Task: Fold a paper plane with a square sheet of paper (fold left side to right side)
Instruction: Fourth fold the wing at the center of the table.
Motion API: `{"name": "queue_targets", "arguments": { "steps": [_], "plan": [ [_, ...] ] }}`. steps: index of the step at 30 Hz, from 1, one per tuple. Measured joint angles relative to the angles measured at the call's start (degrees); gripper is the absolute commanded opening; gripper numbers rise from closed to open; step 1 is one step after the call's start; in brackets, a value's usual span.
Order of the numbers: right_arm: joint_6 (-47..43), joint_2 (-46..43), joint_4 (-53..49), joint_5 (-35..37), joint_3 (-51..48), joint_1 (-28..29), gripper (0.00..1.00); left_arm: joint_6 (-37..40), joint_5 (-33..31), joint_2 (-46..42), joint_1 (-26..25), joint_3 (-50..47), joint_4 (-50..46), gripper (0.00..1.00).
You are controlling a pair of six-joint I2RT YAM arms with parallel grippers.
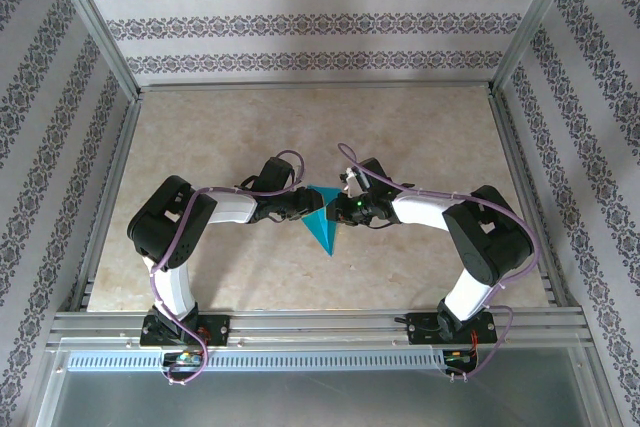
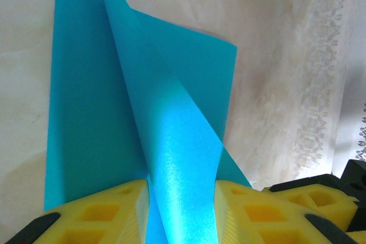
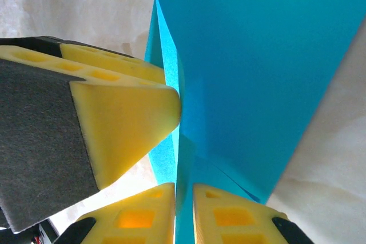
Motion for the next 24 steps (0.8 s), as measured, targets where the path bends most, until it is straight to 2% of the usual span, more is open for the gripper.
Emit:
{"name": "queue_targets", "arguments": {
  "steps": [5,10,24],
  "plan": [
    [0.17,0.55,0.44,-0.02,0.0,0.0,0.13,0.0,-0.02,0.0,0.0,0.0,0.0,0.36],
    [0.07,0.72,0.44,0.04,0.0,0.0,0.01,0.0,-0.02,0.0,0.0,0.0,-0.02,0.36],
    [-0.31,0.72,-2.12,3.58,0.0,0.0,0.0,0.0,-0.02,0.0,0.0,0.0,-0.02,0.36]
  ]
}}
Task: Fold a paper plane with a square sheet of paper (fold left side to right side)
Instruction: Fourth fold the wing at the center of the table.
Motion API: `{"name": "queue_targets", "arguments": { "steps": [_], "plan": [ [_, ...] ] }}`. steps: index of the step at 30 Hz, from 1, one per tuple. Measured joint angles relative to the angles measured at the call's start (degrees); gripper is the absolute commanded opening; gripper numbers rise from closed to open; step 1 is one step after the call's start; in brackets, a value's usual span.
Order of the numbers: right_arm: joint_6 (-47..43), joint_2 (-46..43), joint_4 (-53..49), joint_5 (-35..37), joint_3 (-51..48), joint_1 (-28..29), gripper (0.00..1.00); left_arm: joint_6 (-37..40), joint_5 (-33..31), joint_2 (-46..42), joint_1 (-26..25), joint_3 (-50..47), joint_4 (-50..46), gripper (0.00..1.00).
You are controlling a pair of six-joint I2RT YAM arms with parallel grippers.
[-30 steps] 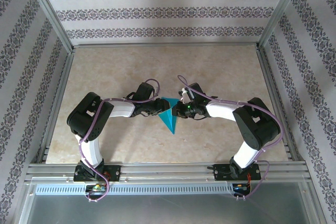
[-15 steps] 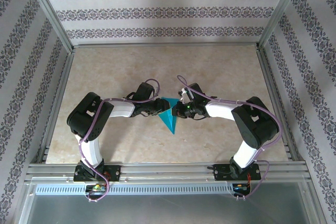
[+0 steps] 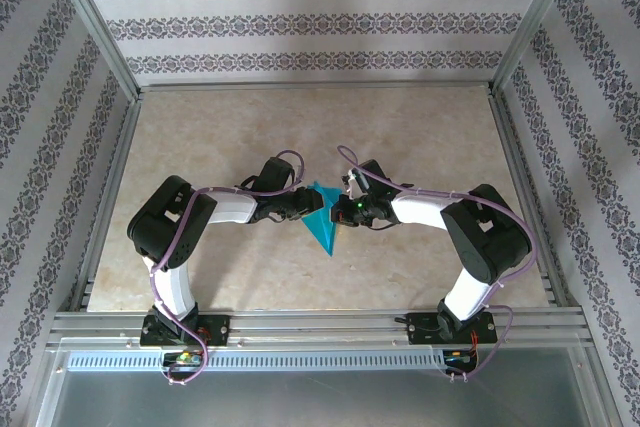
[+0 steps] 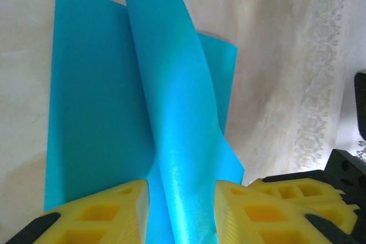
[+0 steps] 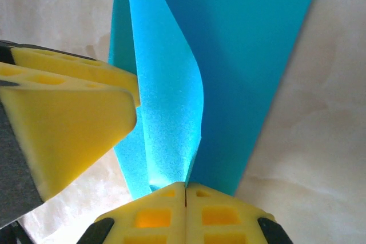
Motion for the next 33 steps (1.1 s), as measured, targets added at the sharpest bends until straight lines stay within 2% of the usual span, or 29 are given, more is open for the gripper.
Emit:
{"name": "queue_targets", "arguments": {
  "steps": [33],
  "plan": [
    [-1.53,1.92,-2.51,2.75,1.31,0.0,0.0,0.0,-0.17,-0.11,0.0,0.0,-0.11,0.36]
  ]
}}
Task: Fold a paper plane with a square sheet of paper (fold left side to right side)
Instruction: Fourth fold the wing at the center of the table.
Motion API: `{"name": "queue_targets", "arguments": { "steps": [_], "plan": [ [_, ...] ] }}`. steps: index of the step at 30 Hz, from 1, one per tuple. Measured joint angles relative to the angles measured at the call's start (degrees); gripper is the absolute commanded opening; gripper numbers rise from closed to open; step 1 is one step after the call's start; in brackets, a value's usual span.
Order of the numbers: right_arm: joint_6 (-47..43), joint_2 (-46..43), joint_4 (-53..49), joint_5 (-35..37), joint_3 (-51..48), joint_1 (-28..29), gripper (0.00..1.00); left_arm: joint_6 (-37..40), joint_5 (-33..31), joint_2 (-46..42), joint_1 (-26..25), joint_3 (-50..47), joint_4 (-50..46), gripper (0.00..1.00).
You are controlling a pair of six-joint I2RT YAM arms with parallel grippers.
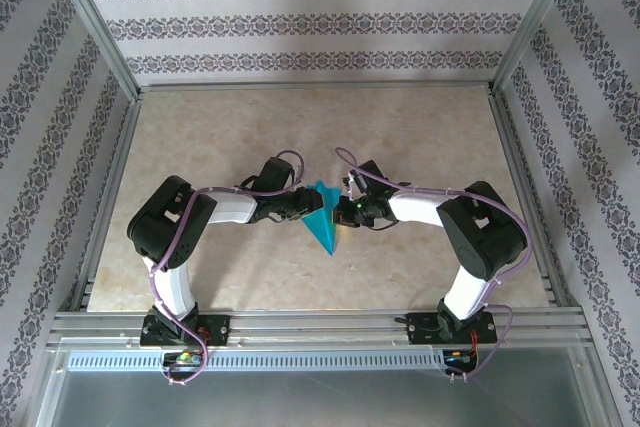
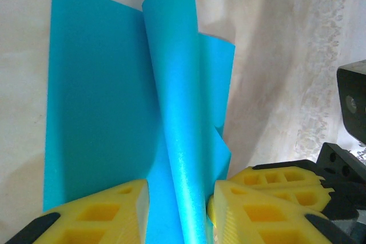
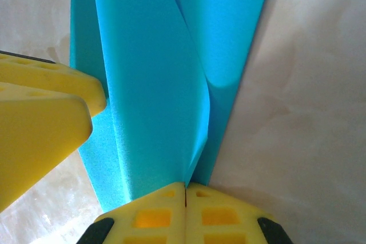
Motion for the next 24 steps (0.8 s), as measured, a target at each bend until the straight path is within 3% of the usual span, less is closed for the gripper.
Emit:
{"name": "queue_targets", "arguments": {
  "steps": [14,20,24],
  "plan": [
    [-1.11,2.75,-0.26,0.15,2.84,0.02,0.0,1.92,-1.01,-5.66,0.0,2.49,-7.28,0.44],
    [-1.92,2.84,-0.15,0.17,2.95,0.11,0.0,3.17,-1.01,-7.23,0.02,2.89,-7.91,0.18],
    [-2.82,2.99,-0.59,0.33,3.3,0.13,0.0,3.52,0.61,-3.69,0.0,4.0,-7.45,0.11]
  ]
}}
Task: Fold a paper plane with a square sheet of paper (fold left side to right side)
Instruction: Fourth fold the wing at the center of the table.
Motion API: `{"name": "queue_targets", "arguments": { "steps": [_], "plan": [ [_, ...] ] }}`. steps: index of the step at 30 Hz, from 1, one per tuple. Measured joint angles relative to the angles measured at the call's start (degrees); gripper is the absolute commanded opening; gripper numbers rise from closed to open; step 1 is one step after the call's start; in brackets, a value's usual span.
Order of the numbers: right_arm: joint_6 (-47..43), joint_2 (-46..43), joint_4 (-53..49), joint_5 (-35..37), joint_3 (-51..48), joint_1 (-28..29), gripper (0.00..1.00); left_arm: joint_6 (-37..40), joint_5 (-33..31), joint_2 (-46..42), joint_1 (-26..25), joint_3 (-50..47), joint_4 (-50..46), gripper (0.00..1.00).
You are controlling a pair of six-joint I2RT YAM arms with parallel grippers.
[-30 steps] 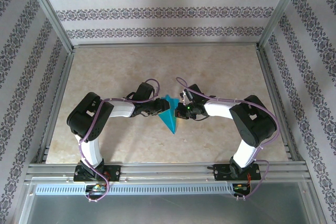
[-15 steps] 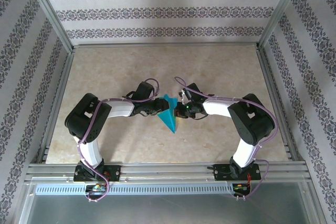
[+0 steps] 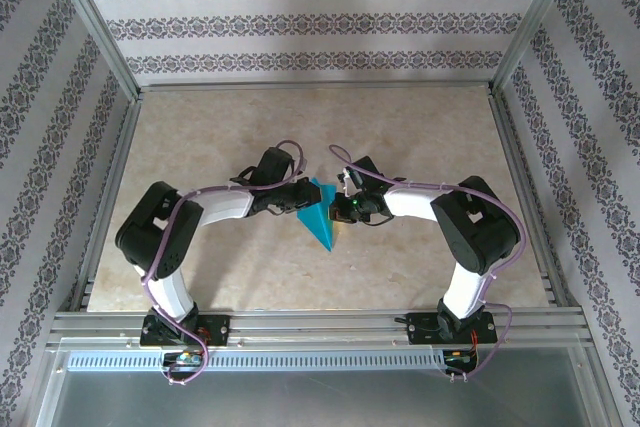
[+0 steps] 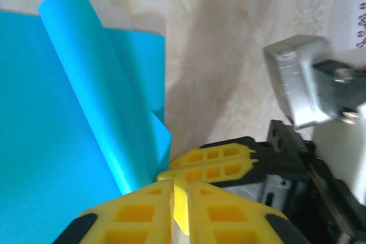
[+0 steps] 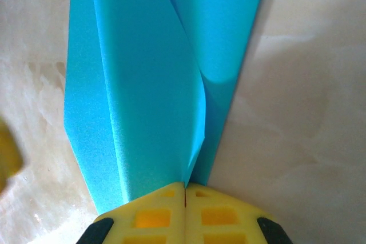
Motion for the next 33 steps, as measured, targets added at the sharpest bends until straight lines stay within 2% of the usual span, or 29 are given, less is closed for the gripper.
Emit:
{"name": "queue_targets", "arguments": {
  "steps": [7,16,33],
  "plan": [
    [-0.2,0.11,-0.7,0.68,0.5,0.37,0.0,1.42,0.94,5.57,0.02,4.17,-0.87,0.07],
    [-1.46,0.63,-2.73,1.79,1.99,0.74,0.0,3.17,0.83,8.79,0.0,6.6,-2.4,0.06],
    [-2.97,1.29,-5.42,2.8,3.87,1.11,0.0,4.39,-0.37,9.62,0.0,6.32,-4.09,0.02]
  ]
}}
